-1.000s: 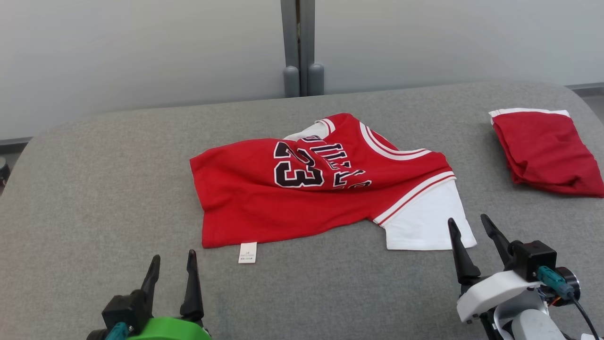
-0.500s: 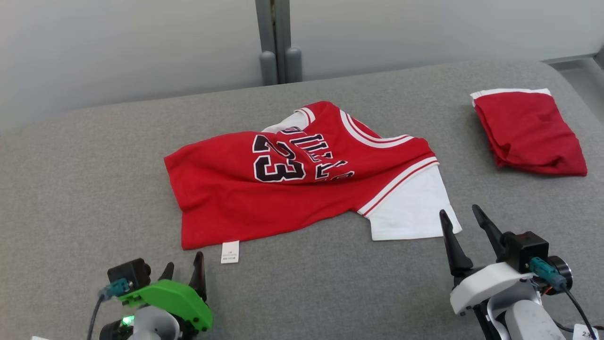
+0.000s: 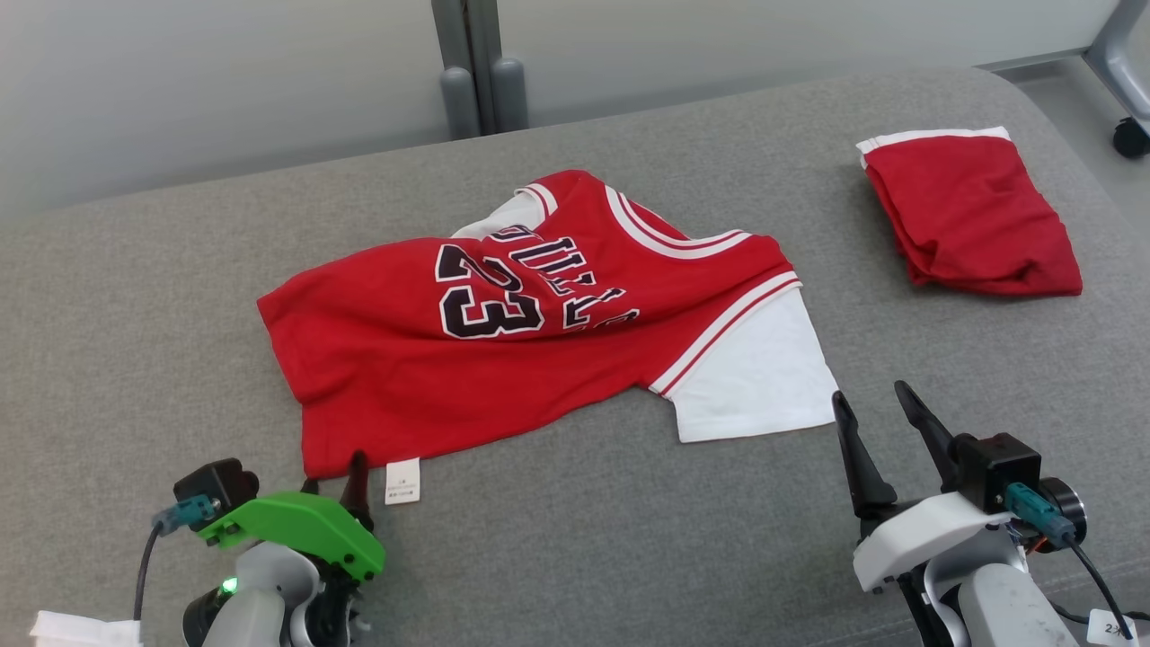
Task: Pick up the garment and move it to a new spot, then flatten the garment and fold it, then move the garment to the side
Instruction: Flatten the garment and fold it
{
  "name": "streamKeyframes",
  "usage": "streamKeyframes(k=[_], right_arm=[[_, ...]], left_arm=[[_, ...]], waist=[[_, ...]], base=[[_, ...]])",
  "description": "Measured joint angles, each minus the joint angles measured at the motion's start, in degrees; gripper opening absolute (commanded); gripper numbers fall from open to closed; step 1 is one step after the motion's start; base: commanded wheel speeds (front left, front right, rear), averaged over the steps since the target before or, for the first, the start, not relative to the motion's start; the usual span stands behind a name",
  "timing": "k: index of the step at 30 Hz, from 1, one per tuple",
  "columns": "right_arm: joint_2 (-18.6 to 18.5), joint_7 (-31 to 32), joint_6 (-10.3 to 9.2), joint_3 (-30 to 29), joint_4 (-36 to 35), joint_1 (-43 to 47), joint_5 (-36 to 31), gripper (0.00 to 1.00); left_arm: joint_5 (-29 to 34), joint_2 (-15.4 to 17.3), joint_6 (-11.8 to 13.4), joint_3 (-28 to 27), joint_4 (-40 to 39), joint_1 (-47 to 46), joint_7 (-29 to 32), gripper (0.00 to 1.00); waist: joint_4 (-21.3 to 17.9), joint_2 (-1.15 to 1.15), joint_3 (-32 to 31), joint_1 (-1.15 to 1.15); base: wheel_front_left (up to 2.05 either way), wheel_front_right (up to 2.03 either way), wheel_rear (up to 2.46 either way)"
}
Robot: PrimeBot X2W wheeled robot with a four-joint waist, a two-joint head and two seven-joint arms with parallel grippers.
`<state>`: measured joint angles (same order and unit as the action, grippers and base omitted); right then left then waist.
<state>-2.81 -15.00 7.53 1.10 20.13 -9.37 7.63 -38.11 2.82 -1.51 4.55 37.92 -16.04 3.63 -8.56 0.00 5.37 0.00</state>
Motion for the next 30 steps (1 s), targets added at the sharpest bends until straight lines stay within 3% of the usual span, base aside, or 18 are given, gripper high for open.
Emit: streamKeyframes(k=[6,9,10,12,18,21,30], right_arm=[[-0.01,0.01,0.00,0.07,0.03,-0.01,-0.19,1.00],[0.00,0.01,0.00,-0.02,0.05,-0.06,-0.57,1.00],[0.00,0.00,0.00,-0.04,0.08,-0.10,-0.59,1.00],[0.00,0.00,0.00,-0.10,0.11,-0.31,-0.60,1.00],[-0.01,0.00,0.00,-0.56,1.21,-0.68,-1.29,1.00],[0.01,0.00,0.00,-1.42,2.96,-0.84,-2.20,1.00],[0.01,0.78,0.00,-4.27,10.42,-5.52,-5.14,1.00]], left_arm=[[-2.15,0.04,-0.66,-1.75,1.91,-1.69,-1.27,0.98],[-2.32,0.09,-1.01,-1.85,3.05,-2.70,-1.94,0.82],[-2.38,0.10,-1.03,-1.85,3.33,-2.95,-2.02,0.69],[-2.38,0.11,-1.29,-1.69,4.02,-3.66,-2.30,0.54],[-2.36,0.20,-1.87,-1.46,5.57,-5.40,-4.49,0.24],[-2.31,0.21,-2.16,-1.54,5.88,-5.83,-6.22,0.00],[-2.52,0.43,-3.69,-1.30,3.35,-5.16,-10.63,0.00]], waist=[[-0.69,0.00,0.55,0.00],[-0.84,0.00,0.84,0.00],[-0.86,0.00,0.92,0.00],[-0.89,0.00,1.16,0.00],[-0.96,0.00,1.78,0.00],[-0.84,0.00,2.08,0.00],[0.12,0.00,3.40,0.00]], base=[[0.00,0.00,0.00],[0.00,0.00,0.00],[0.00,0.00,0.00],[0.00,0.00,0.00],[0.00,0.00,0.00],[0.00,0.00,0.00],[0.00,0.00,0.00]])
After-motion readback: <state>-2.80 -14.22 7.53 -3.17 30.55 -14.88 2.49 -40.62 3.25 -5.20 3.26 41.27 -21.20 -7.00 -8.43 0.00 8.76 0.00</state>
